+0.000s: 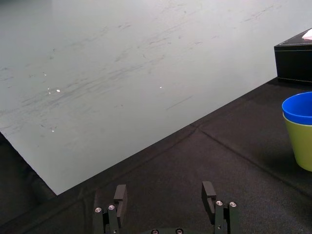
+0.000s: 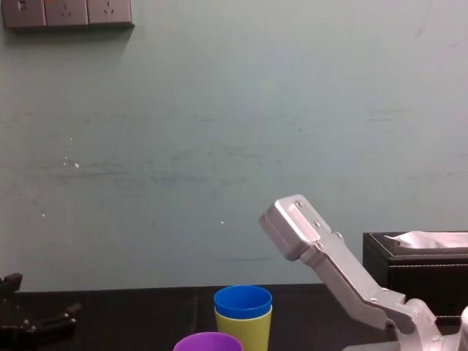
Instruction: Stack the three plastic cups sequentially using one hand.
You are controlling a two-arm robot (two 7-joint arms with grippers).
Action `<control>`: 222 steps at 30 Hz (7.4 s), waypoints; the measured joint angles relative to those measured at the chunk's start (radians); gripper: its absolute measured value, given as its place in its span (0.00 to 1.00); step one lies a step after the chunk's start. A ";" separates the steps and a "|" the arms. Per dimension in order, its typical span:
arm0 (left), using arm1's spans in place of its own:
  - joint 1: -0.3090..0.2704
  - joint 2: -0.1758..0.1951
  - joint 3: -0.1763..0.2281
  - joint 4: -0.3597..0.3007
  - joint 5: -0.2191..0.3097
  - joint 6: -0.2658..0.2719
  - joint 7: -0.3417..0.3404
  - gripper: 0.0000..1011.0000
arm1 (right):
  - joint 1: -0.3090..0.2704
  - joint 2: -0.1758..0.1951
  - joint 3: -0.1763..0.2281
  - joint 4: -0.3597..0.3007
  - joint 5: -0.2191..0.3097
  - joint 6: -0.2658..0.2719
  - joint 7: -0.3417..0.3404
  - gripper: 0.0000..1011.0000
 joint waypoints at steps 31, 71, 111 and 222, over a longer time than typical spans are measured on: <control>0.000 0.000 0.000 0.000 0.000 0.000 0.000 0.99 | 0.007 -0.018 -0.001 0.027 -0.003 -0.024 0.007 0.99; 0.000 0.000 0.000 0.000 0.000 0.000 0.000 0.99 | -0.008 0.017 0.016 -0.068 0.015 0.019 0.018 0.69; 0.000 0.000 0.000 0.000 0.000 0.000 0.000 0.99 | 0.119 0.013 0.064 -0.093 0.096 0.035 -0.053 0.69; 0.000 0.000 0.000 0.000 0.000 0.000 0.000 0.99 | -0.126 -0.150 0.286 -0.032 -0.141 -0.097 -0.568 0.99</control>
